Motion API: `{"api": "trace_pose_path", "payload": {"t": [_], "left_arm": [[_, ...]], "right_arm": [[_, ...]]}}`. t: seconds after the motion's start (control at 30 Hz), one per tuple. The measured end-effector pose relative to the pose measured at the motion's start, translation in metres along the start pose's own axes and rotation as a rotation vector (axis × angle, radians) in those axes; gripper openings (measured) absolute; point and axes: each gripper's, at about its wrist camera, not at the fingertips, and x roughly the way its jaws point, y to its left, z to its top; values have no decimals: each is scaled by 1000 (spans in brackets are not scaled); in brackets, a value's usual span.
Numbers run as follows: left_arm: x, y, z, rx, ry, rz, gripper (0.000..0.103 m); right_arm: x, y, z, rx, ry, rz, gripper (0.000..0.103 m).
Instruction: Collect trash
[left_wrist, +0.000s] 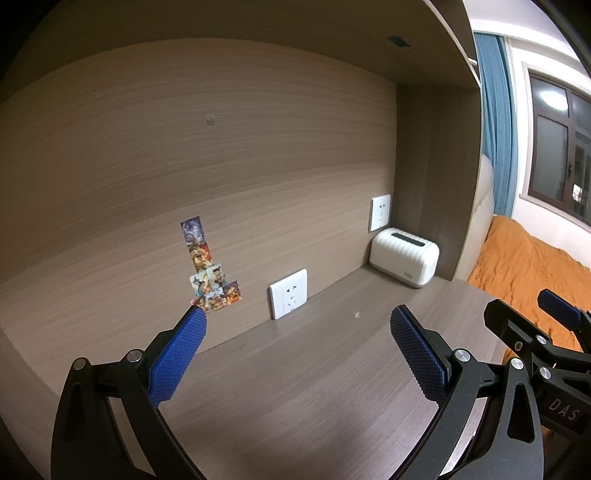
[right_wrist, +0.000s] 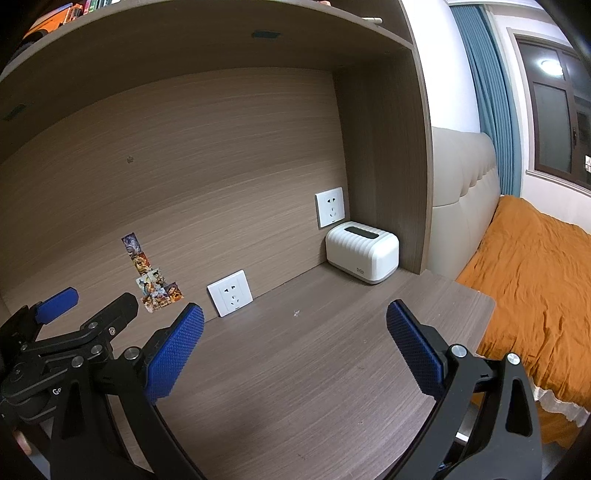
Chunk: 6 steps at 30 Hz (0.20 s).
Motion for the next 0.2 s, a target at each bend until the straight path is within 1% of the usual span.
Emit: {"api": "trace_pose_path", "payload": {"t": [0.1, 0.2], "left_arm": [[3, 0, 0, -16, 5, 3, 98], [3, -1, 1, -6, -3, 4, 98]], "right_arm": [[1, -1, -1, 6, 2, -3, 99], [2, -2, -1, 4, 3, -5, 99]]}}
